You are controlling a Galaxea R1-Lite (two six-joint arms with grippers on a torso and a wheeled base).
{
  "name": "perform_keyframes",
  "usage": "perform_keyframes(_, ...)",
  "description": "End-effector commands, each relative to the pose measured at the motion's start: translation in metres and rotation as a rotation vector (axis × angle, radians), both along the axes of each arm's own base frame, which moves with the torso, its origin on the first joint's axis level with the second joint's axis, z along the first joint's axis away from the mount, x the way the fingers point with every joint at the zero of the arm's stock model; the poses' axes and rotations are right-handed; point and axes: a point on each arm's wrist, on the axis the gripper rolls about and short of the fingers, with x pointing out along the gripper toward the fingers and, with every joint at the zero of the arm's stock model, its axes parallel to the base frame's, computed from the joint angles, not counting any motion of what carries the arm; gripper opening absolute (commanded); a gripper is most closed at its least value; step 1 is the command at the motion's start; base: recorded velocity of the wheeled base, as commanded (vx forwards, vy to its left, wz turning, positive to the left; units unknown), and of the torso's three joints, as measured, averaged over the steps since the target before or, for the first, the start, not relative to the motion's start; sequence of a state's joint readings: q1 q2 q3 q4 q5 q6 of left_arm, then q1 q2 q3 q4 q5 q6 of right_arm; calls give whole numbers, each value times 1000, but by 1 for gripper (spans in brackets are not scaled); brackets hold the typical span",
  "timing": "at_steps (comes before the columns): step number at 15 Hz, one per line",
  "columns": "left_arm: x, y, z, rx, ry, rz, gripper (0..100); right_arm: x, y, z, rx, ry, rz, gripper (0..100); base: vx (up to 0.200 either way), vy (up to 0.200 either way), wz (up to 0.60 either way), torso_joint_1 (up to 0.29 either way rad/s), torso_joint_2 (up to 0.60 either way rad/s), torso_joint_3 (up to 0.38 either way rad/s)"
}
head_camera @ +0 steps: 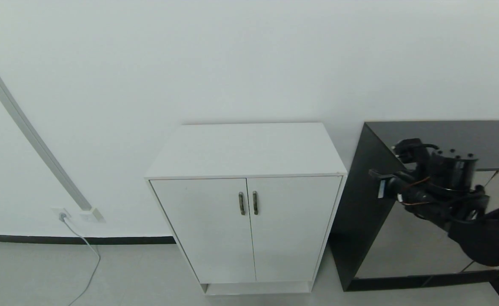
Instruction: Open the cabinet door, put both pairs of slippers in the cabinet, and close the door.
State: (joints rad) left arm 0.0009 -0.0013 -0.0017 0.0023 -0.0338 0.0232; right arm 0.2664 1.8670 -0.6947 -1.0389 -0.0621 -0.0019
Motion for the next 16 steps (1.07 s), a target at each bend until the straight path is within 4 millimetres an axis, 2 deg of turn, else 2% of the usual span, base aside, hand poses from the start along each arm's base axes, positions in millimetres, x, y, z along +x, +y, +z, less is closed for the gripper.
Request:
perform_keyframes(1, 0, 0, 0, 0, 2, 1, 0, -67, -72, 34, -24, -80, -196, 0, 0, 0, 0, 0, 0, 0)
perform_keyframes(2, 0, 0, 0, 0, 2, 1, 0, -85, -88, 36, -31, -86, -232, 0, 0, 0, 0, 0, 0, 0)
perform_keyframes(4, 0, 0, 0, 0, 1, 1, 0, -129, -108, 34, -31, -82, -224, 0, 0, 0, 0, 0, 0, 0)
perform_keyframes(5, 0, 0, 0, 0, 1, 1, 0, -140, -110, 33, -33, -73, -213, 0, 0, 0, 0, 0, 0, 0)
perform_keyframes(6, 0, 0, 0, 0, 2, 1, 0, -167, -109, 27, -28, -46, -192, 0, 0, 0, 0, 0, 0, 0)
perform_keyframes(9, 0, 0, 0, 0, 1, 1, 0, -213, -99, 10, -14, 12, -136, 0, 0, 0, 0, 0, 0, 0)
perform_keyframes(12, 0, 0, 0, 0, 1, 1, 0, -242, -93, -5, -1, 52, -122, 0, 0, 0, 0, 0, 0, 0)
perform_keyframes(13, 0, 0, 0, 0, 1, 1, 0, -246, -92, -7, 1, 58, -123, 0, 0, 0, 0, 0, 0, 0)
perform_keyframes(16, 0, 0, 0, 0, 2, 1, 0, -272, -87, -32, 15, 114, -129, 0, 0, 0, 0, 0, 0, 0)
